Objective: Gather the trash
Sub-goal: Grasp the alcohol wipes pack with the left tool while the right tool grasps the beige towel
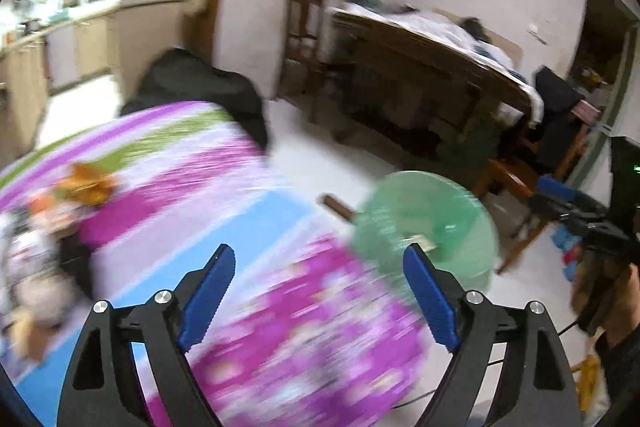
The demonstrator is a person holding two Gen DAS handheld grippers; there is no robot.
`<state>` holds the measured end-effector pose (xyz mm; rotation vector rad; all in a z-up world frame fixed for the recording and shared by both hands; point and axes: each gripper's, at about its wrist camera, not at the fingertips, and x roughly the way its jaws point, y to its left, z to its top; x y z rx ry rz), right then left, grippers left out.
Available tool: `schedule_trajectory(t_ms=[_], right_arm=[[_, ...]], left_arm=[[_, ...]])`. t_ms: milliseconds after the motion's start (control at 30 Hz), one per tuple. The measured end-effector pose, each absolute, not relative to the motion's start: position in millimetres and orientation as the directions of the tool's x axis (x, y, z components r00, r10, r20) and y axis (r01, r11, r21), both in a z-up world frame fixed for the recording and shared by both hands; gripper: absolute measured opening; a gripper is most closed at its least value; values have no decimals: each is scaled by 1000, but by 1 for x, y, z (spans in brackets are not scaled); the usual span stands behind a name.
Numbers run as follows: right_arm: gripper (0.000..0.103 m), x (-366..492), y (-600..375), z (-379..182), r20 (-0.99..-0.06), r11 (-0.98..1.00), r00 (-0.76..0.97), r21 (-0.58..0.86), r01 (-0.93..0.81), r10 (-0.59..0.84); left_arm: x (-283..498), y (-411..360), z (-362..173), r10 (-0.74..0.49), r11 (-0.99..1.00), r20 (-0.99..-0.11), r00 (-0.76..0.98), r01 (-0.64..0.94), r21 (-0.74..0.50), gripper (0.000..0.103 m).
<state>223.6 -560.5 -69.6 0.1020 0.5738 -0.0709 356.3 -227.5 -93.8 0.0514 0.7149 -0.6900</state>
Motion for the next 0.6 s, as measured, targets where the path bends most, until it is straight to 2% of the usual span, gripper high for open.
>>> schedule_trajectory(t_ms=[67,200,300,367,600], right_arm=[[97,220,-537,-71,-531,996,848,68,50,-6],[97,225,-490,-85,-529,996,845,79,-38,74],[97,235,-461,-94,-551,991,824,105,-88,131],[97,239,-442,-99,-560,987,814,111,-112,155],[97,252,-397,-109,-589,979,782,112,-172,205]], left_arm=[[357,-164,-93,-505,836,-614,606,519,-177,88],[375,-37,-85,-368,930,-594,715,272,-249,90],[393,25,-81,-269,952,-583,767,118,-284,94],[411,55,-85,-205,958,-606,768,29,-287,96],[456,48,-111,-184,979,-706,684,64,-194,97]])
